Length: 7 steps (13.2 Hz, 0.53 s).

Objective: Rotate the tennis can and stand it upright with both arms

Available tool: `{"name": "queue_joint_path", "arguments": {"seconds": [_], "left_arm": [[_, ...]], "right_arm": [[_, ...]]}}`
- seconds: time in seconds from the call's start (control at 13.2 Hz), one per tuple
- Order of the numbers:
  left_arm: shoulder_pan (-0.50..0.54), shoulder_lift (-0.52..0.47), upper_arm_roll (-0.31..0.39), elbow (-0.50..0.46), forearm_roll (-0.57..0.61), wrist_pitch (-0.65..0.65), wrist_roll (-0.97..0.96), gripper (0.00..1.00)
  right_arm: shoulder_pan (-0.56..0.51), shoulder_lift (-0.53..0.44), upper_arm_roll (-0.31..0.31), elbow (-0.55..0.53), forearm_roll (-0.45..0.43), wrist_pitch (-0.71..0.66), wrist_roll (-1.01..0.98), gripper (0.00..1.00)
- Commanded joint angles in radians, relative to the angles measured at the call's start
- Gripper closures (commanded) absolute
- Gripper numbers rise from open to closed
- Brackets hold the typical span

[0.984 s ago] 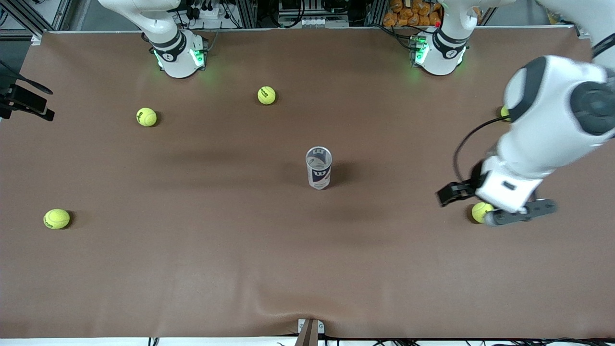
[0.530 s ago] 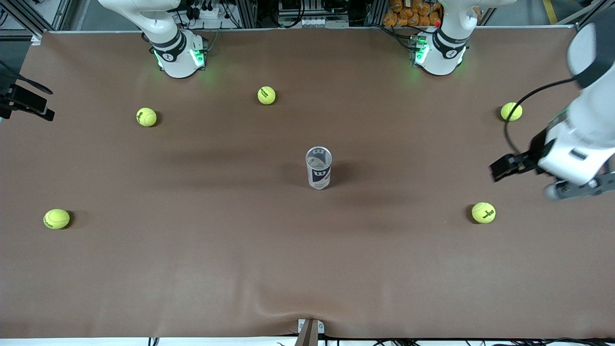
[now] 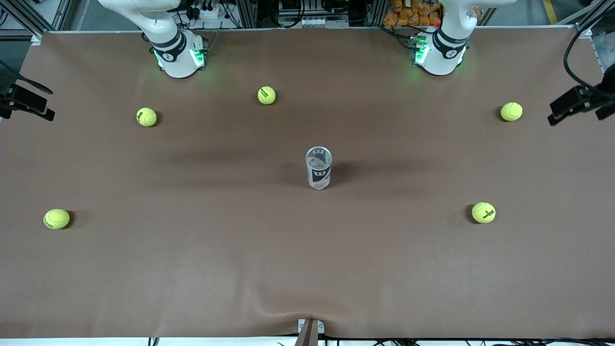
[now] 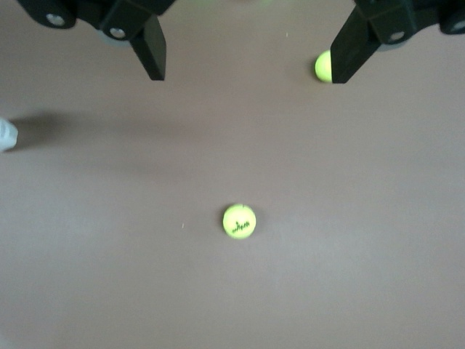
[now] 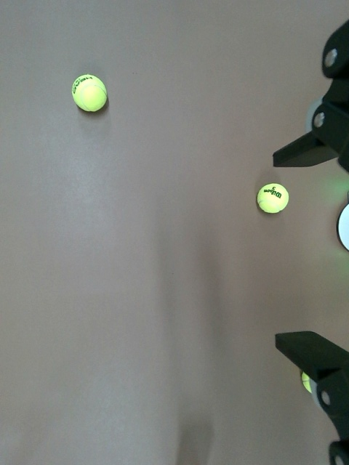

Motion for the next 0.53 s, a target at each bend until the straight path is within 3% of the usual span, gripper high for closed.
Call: {"name": "queue_joint_path", "arguments": {"seconds": [0.0,0.45], "left_arm": [[-0.015,-0.011,0.014,-0.026,0.001,-0.002,0.009,0.00],[-0.014,-0.002,0.039,-0.030,-0.017,0.037,0.111,0.00]], "right_arm": [[-0.019,0.003,0.012,0.014,0.009,-0.013,-0.004,0.00],[-0.021,0.001,0.012,0.014,0.008,-0.013,-0.006,0.00]]}}
